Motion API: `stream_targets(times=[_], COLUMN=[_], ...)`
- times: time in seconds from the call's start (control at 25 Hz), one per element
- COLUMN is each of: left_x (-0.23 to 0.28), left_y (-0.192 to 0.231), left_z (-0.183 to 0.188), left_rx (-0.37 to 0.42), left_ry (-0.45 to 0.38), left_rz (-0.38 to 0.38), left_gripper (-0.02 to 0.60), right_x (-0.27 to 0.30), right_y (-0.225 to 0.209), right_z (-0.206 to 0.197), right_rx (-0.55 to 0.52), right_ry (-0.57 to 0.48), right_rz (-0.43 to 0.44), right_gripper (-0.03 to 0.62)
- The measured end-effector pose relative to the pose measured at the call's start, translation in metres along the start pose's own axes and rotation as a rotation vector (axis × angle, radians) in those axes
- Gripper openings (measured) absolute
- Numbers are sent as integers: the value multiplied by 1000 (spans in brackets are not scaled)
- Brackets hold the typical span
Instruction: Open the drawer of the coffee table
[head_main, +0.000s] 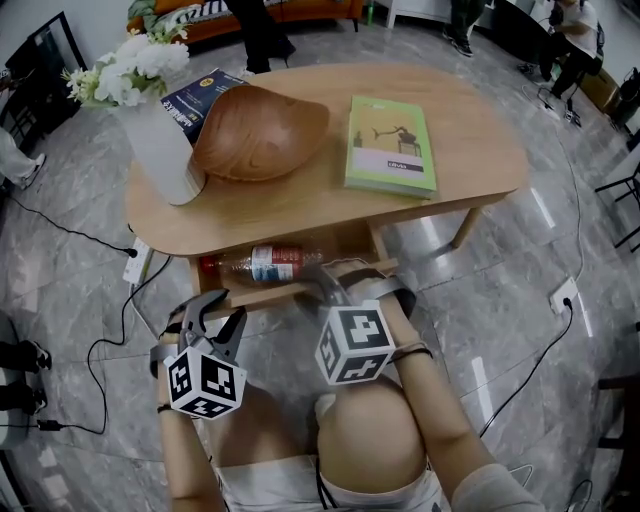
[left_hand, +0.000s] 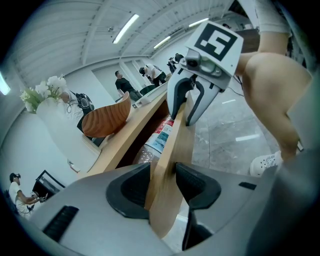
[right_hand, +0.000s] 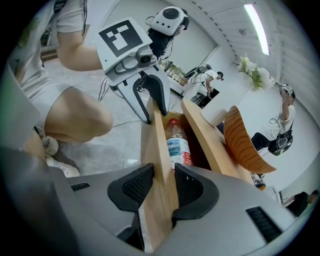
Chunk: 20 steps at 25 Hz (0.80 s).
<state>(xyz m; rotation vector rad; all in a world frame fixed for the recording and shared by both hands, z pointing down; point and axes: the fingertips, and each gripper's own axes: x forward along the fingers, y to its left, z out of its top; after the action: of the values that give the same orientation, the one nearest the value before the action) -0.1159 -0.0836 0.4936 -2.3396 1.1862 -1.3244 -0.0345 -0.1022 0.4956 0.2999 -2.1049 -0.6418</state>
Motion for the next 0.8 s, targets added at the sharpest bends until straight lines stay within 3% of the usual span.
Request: stream_targets(times=[0.8], left_x=[-4], left_y=[-6], left_z=[0], left_rx=[-4], left_ry=[-4], left_rz=[-1], left_gripper=[163], right_x=[-3], right_y=[5], right_z=[0], right_rx=[20], right_ry=[11], right_rz=[9], right_gripper=[141])
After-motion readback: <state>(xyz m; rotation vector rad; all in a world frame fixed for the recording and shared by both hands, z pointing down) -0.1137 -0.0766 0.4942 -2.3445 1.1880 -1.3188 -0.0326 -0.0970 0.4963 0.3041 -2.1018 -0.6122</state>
